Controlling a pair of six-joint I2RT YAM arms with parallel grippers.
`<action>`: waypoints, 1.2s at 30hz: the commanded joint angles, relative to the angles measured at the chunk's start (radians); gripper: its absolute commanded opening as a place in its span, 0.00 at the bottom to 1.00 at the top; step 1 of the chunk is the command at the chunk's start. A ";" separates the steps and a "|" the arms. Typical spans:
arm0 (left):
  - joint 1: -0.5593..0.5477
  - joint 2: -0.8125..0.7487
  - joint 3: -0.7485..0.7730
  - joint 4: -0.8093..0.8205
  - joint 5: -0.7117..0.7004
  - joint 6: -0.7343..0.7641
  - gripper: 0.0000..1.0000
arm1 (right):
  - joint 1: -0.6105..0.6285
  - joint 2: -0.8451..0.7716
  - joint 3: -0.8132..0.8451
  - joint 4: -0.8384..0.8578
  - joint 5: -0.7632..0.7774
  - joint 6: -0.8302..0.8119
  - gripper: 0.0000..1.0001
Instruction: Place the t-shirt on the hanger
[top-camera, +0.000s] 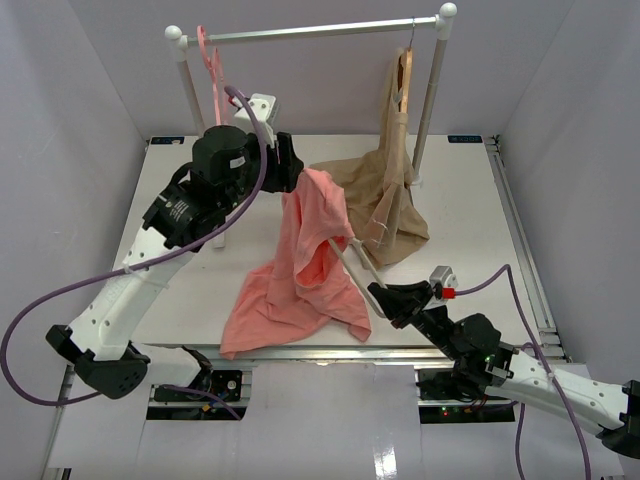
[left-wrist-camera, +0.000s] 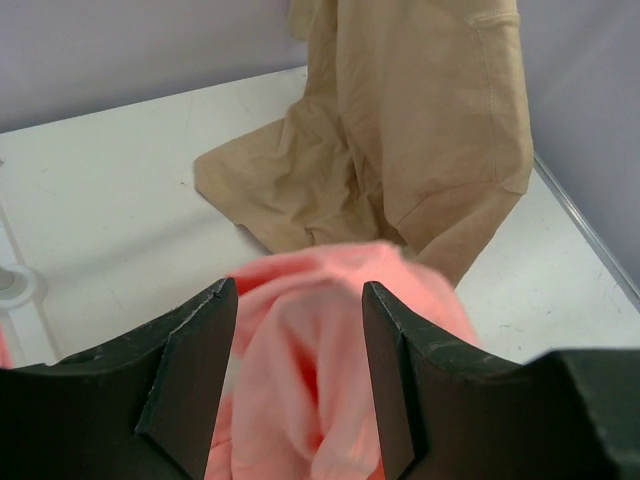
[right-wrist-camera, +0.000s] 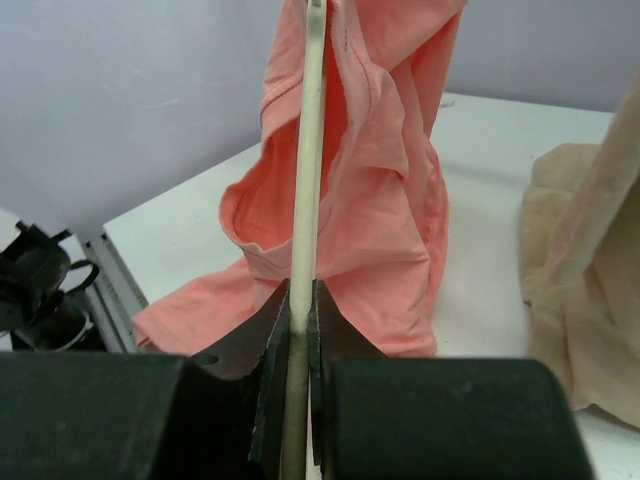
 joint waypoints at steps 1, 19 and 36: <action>-0.003 -0.130 -0.049 -0.040 0.078 -0.011 0.62 | 0.000 -0.034 0.089 0.113 0.126 -0.032 0.08; -0.013 -0.194 -0.610 0.394 0.402 -0.149 0.62 | 0.001 0.075 0.169 0.204 0.134 -0.041 0.08; -0.013 -0.148 -0.711 0.628 0.457 -0.183 0.09 | 0.000 0.135 0.157 0.307 0.086 -0.034 0.08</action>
